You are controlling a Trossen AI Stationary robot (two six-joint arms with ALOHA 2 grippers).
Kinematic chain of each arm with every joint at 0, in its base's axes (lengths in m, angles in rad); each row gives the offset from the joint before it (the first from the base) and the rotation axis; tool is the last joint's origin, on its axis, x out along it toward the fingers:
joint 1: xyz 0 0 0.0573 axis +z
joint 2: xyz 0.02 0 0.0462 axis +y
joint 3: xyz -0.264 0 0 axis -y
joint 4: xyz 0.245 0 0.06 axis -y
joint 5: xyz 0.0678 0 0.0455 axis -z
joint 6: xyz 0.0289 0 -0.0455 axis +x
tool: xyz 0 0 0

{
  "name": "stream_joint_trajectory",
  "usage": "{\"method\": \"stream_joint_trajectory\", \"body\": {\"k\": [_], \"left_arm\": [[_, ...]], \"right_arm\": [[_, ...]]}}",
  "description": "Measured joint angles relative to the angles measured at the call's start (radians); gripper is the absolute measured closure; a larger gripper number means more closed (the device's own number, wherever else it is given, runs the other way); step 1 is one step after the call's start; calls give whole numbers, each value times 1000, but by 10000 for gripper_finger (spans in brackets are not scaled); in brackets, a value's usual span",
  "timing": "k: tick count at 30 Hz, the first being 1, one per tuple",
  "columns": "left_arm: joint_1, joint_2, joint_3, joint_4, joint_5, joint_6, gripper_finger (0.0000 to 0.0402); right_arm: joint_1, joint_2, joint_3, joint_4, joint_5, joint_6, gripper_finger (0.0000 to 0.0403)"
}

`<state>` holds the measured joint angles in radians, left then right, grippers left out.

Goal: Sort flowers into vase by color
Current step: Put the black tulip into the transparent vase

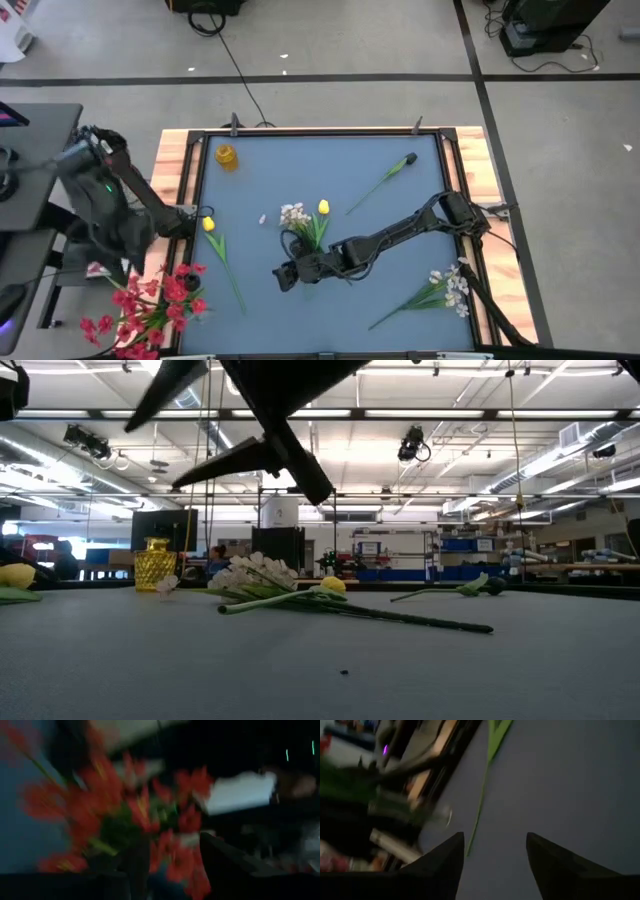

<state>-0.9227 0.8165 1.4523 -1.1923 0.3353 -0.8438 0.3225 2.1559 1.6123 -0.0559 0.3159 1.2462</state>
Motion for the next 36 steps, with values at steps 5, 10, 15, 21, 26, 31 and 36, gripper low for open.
{"method": "stream_joint_trajectory", "body": {"k": [5,10,15,21,26,31,36], "left_arm": [[2,-15,159,-15,-382,75,240],[2,-12,216,-26,-564,158,244],[2,-7,174,-26,-692,162,244],[10,-2,71,62,-802,145,244],[101,10,-40,197,-838,149,244],[274,36,-134,330,-798,155,244],[460,83,-206,443,-697,155,244]], "right_arm": [[-18,-17,0,-30,119,12,195],[-35,-113,1,-216,248,63,202],[-68,-224,1,-468,229,105,203],[-153,-252,2,-704,53,77,203],[-248,-248,2,-969,-39,207,203],[-374,-245,1,-1220,-91,127,203],[-537,-246,-13,-1325,-43,55,203]]}}
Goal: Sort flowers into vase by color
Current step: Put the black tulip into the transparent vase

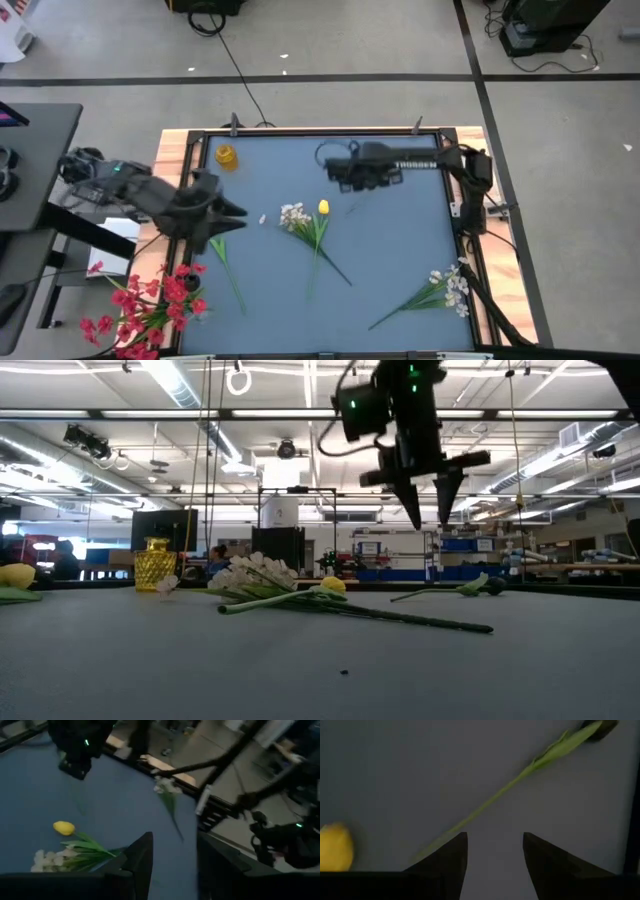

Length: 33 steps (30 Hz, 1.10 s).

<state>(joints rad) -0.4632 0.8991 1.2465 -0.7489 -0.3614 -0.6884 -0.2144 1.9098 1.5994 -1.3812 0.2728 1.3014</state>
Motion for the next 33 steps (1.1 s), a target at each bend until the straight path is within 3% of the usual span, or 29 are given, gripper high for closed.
{"method": "stream_joint_trajectory", "body": {"k": [6,12,26,33], "left_arm": [[121,24,-56,24,8,-29,244],[211,25,-168,28,4,-83,244],[395,25,-296,87,134,-29,244],[439,25,-353,96,193,-8,244]], "right_arm": [[-148,1,-119,86,-71,-118,203],[-232,2,-248,214,-110,-96,203],[-303,0,-399,468,-133,84,210],[-314,-4,-426,504,-127,70,258]]}}
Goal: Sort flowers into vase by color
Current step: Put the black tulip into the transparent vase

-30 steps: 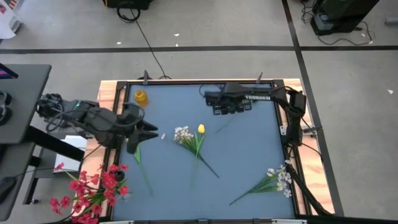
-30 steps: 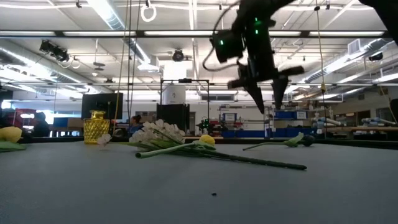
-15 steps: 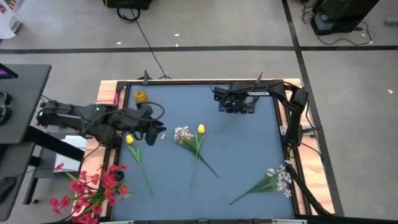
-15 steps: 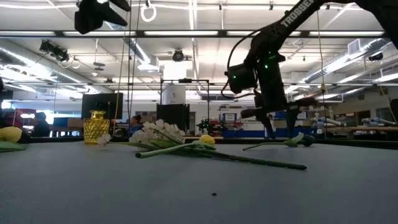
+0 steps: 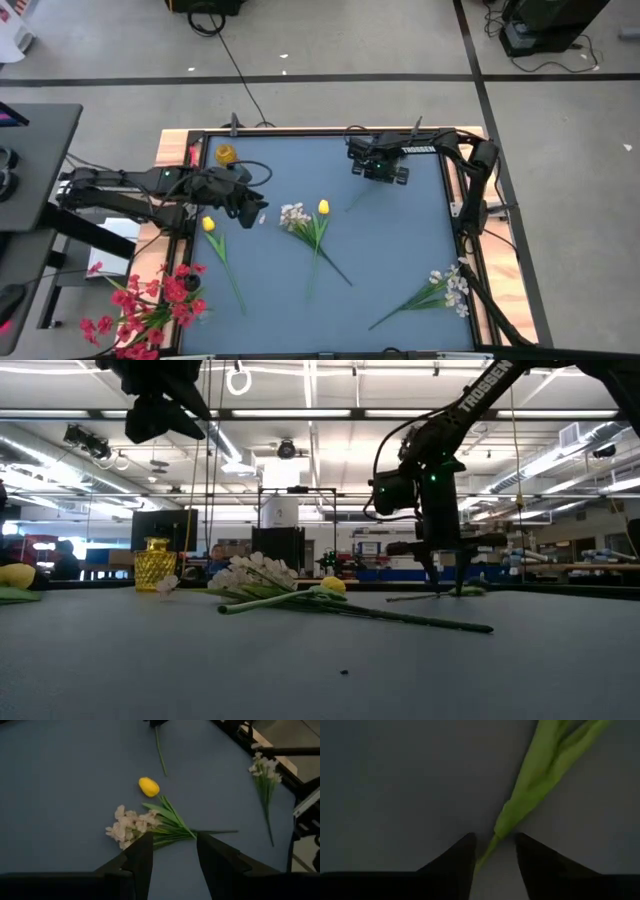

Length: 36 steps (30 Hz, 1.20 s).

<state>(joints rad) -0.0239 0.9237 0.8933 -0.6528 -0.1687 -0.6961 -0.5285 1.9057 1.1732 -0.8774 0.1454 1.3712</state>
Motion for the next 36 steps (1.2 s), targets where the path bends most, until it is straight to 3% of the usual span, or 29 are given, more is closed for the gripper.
{"method": "stream_joint_trajectory", "body": {"k": [10,23,28,36], "left_arm": [[1,0,-16,6,4,41,244],[1,-24,-16,-1,68,92,244],[1,-65,-16,4,90,132,244],[0,-88,-16,32,197,197,244]], "right_arm": [[34,3,-2,40,37,-2,390],[201,-69,1,34,34,108,398],[319,-153,2,48,110,204,398],[532,-268,3,207,267,220,399]]}}
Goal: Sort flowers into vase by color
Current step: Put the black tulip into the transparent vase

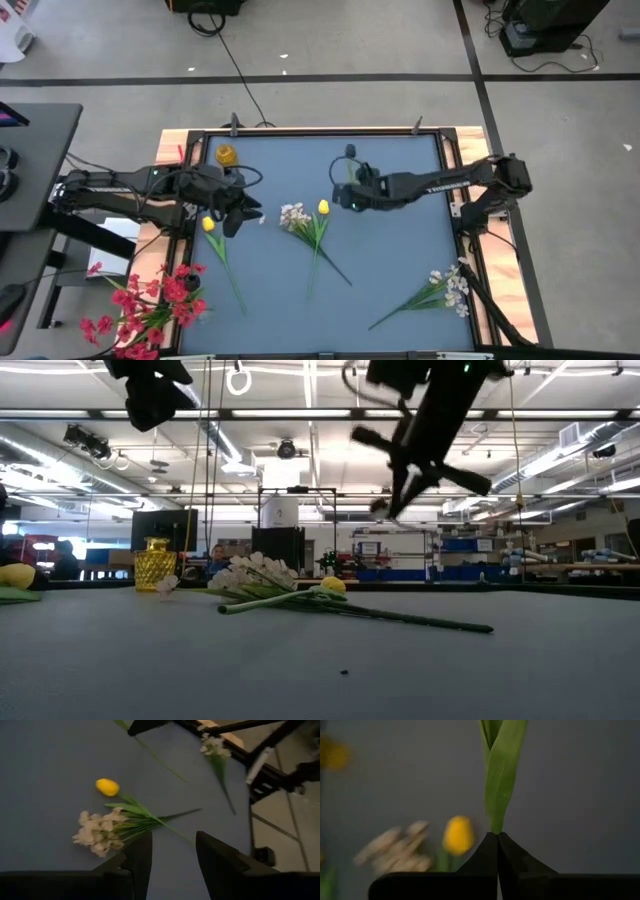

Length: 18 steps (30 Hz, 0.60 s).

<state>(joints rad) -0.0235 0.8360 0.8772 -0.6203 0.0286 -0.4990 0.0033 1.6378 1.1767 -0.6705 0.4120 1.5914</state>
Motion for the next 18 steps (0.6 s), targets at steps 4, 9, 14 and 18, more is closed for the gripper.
{"method": "stream_joint_trajectory", "body": {"k": [4,9,14,18], "left_arm": [[0,0,0,29,49,17,244],[0,0,0,58,74,43,244],[0,0,0,127,73,43,244],[0,0,0,219,69,79,244]], "right_arm": [[94,-15,0,136,82,-68,398],[171,-9,1,351,157,-212,398],[209,-8,1,557,168,-456,398],[219,-8,2,742,122,-642,397]]}}
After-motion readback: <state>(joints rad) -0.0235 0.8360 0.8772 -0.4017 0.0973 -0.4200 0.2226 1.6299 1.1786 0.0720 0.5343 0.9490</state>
